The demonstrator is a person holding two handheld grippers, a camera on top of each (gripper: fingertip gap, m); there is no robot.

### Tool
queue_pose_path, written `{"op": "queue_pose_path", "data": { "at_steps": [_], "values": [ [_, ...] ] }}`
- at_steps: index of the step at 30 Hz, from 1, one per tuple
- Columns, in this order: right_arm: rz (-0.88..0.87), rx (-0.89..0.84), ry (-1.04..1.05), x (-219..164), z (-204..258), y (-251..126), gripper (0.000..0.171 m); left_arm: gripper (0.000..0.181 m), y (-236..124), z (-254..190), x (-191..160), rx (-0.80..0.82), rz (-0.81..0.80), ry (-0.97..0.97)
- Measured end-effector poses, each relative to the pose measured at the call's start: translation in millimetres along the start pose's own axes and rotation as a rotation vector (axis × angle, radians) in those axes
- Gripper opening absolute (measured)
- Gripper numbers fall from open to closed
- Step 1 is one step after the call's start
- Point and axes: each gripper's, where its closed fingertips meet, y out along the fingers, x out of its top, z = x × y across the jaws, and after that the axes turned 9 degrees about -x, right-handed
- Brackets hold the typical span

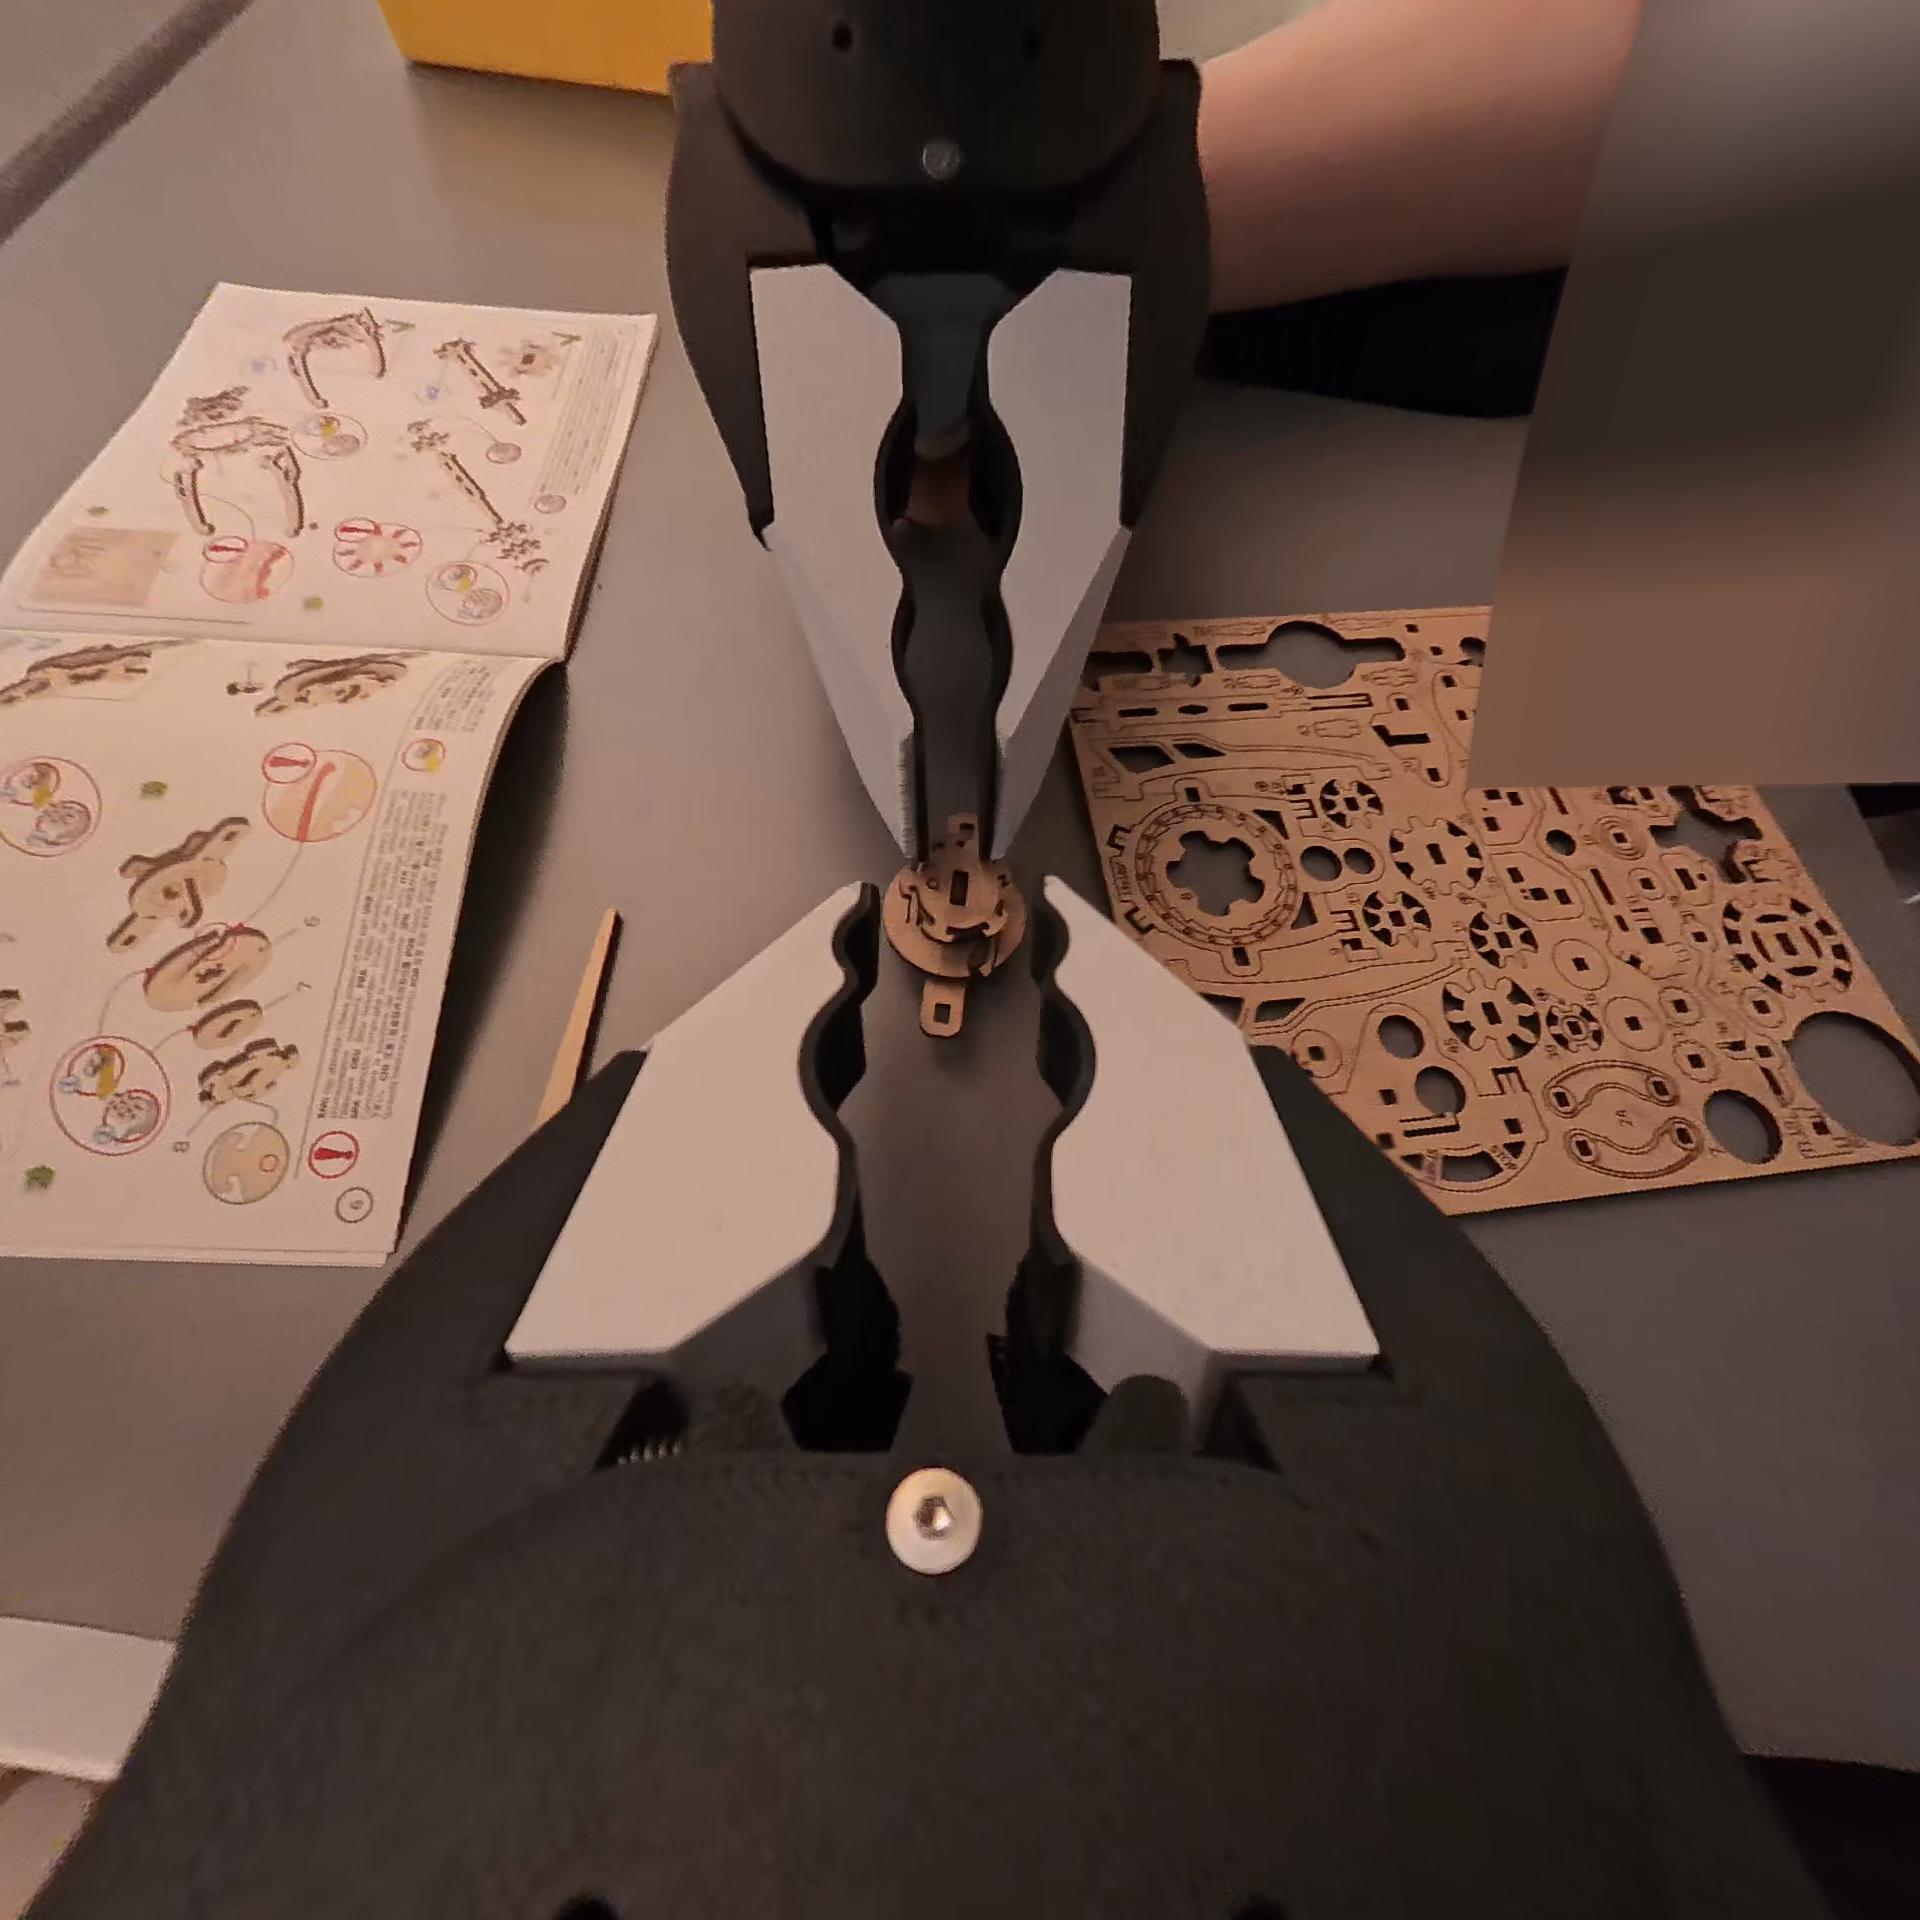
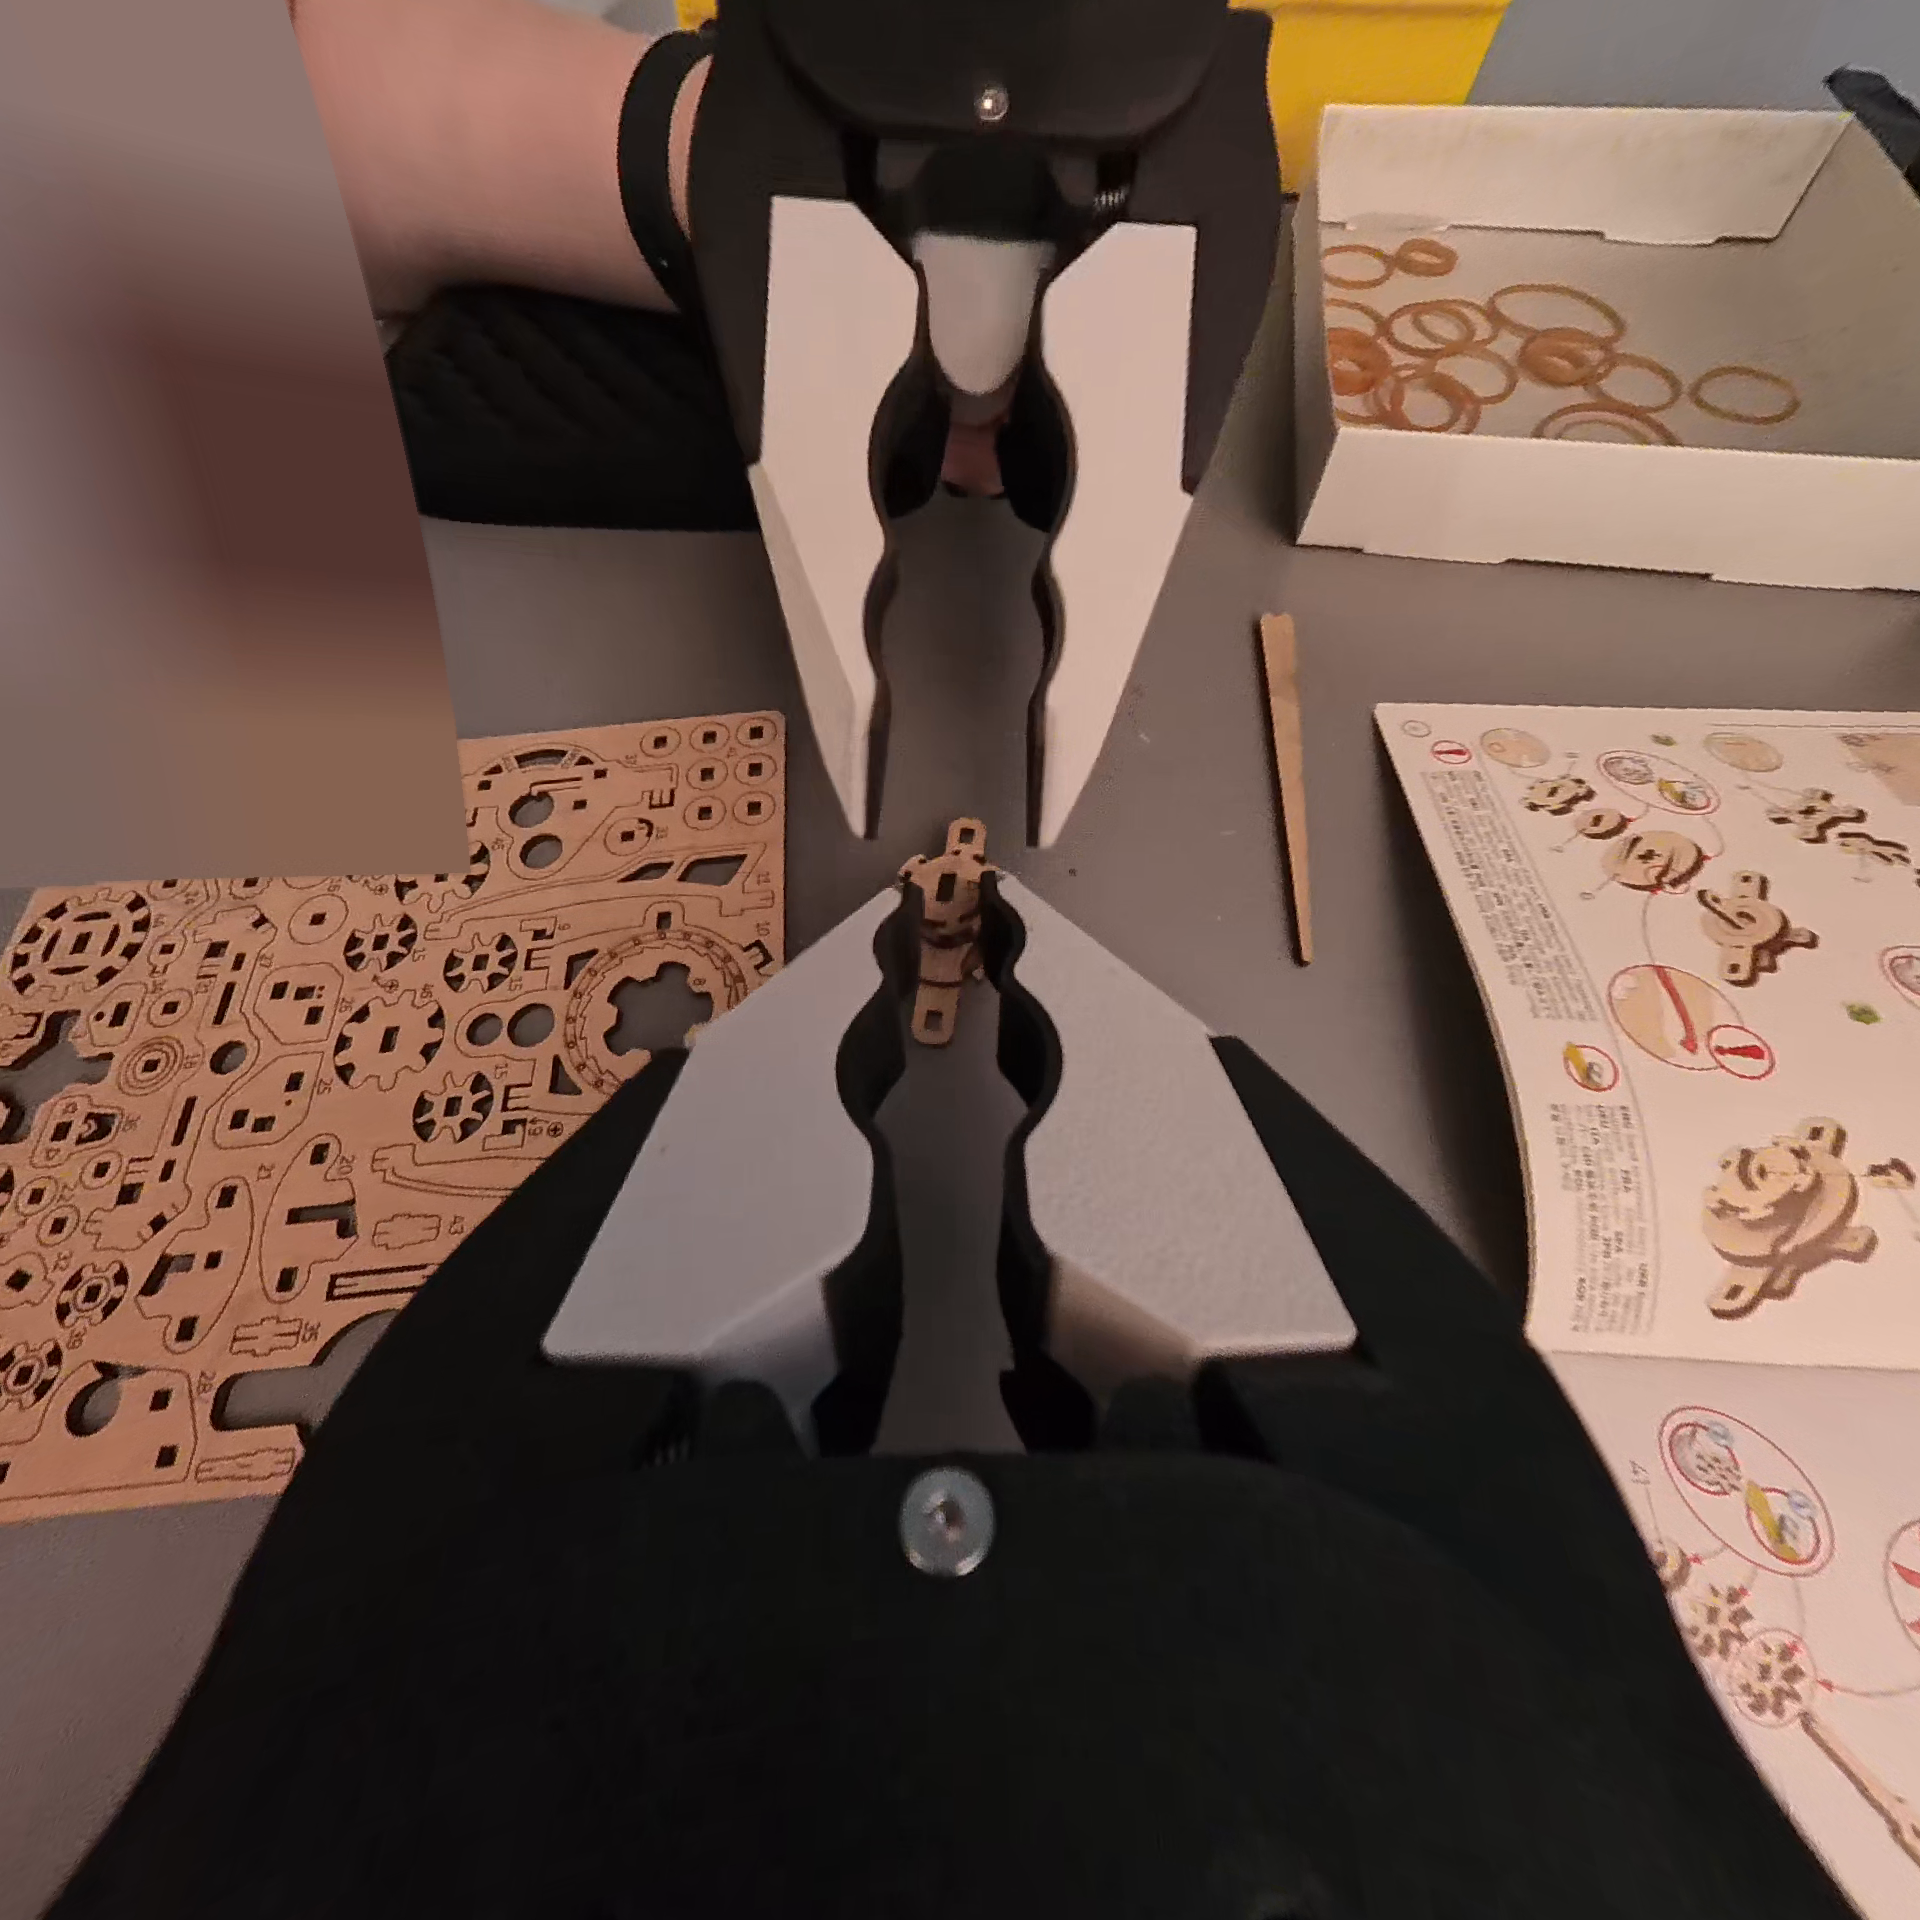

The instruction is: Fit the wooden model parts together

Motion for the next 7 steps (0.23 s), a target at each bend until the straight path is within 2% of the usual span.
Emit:
{"op": "queue_pose_path", "data": {
  "at_steps": [7],
  "values": [
    [0.003, 0.009, 0.000, -2.4, -0.3, 0.1, 0.007, 0.021, 9.5, 0.4, -10.0, 0.012, 0.059, 0.005]
  ]
}}
